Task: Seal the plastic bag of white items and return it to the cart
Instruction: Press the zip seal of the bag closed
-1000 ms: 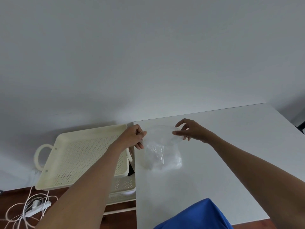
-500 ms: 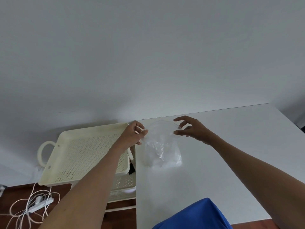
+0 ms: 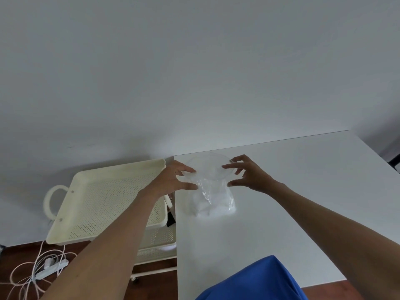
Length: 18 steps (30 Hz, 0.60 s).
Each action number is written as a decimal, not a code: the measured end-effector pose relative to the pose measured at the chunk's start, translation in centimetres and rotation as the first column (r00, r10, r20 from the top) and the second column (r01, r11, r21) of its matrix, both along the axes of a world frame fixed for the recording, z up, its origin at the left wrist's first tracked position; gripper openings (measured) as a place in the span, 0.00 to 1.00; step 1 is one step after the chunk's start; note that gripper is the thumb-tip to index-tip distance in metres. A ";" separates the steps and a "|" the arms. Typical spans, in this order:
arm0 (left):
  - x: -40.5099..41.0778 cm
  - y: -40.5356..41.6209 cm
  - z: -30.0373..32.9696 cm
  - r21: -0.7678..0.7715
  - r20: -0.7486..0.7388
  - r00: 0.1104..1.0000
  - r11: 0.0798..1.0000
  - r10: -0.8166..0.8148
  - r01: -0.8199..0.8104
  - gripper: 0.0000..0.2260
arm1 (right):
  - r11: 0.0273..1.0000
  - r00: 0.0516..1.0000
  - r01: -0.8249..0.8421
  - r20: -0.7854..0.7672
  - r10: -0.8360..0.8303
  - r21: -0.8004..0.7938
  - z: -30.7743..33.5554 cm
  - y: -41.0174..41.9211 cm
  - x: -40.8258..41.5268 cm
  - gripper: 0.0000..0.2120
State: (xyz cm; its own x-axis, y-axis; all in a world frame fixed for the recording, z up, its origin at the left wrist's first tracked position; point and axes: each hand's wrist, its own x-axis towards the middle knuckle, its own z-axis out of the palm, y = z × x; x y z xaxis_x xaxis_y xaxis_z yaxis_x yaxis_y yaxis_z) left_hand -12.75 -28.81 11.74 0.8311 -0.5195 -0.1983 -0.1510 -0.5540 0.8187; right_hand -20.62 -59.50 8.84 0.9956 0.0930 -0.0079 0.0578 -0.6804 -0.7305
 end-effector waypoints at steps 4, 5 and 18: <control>0.8 0.0 -0.2 0.012 0.112 0.993 0.999 0.043 -0.044 0.11 | 0.996 0.992 0.020 0.129 -0.008 -0.088 0.0 0.4 0.6 0.22; 0.9 0.0 -0.2 -0.006 0.122 0.990 0.998 0.070 -0.070 0.08 | 0.996 0.989 0.027 0.146 -0.015 -0.080 0.0 0.5 0.7 0.20; 1.6 1.2 1.1 0.056 0.158 0.987 0.998 0.032 -0.041 0.17 | 0.977 0.978 -0.075 0.177 0.111 -0.198 1.9 0.3 2.0 0.06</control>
